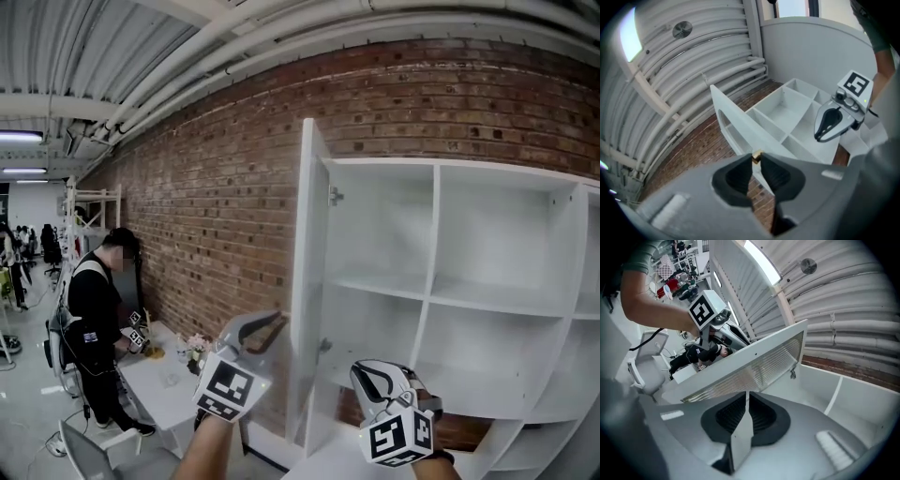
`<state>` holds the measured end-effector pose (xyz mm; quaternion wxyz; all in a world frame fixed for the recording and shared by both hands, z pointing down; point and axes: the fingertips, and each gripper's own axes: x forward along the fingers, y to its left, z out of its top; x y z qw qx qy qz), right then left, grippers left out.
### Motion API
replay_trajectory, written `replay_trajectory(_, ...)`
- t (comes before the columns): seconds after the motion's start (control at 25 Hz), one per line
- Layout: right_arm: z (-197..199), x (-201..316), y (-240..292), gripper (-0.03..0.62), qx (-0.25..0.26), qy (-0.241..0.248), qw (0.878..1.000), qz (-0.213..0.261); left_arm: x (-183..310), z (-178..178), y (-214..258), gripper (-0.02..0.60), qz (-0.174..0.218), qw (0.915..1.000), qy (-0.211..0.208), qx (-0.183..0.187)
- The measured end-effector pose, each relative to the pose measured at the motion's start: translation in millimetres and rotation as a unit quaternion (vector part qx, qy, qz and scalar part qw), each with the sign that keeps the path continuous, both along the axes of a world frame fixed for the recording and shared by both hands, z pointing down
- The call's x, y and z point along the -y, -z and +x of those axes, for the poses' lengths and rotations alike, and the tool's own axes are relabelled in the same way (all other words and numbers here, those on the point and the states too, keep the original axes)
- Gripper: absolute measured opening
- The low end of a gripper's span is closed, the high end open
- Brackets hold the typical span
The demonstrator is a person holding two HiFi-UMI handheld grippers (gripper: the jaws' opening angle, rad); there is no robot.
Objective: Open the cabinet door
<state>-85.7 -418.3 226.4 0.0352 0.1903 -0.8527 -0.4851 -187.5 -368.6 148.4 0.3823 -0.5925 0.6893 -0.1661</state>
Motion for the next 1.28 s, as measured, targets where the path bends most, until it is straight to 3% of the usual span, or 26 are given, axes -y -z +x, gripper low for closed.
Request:
replay_trajectory(0.24,-35.4,-29.7,-2.0,0.029,-0.01,0.029,1.0,0.003,-28.8,-62.6,-4.5,0.0,-0.004,0.9975,0.064,-0.03)
replay_trajectory(0.48,-60.5,-38.0,-7.4,0.029,-0.014,0.042,0.999,-0.002,-45.7,-98.7,-26.1,0.0,-0.017,0.9949,0.085,-0.052)
replay_trajectory(1.28,-112.5,-56.4,-25.3,0.019,-0.029,0.07,0.997,-0.01,-58.3,-102.7,-99.6,0.0,-0.08,0.9911,0.094,-0.05)
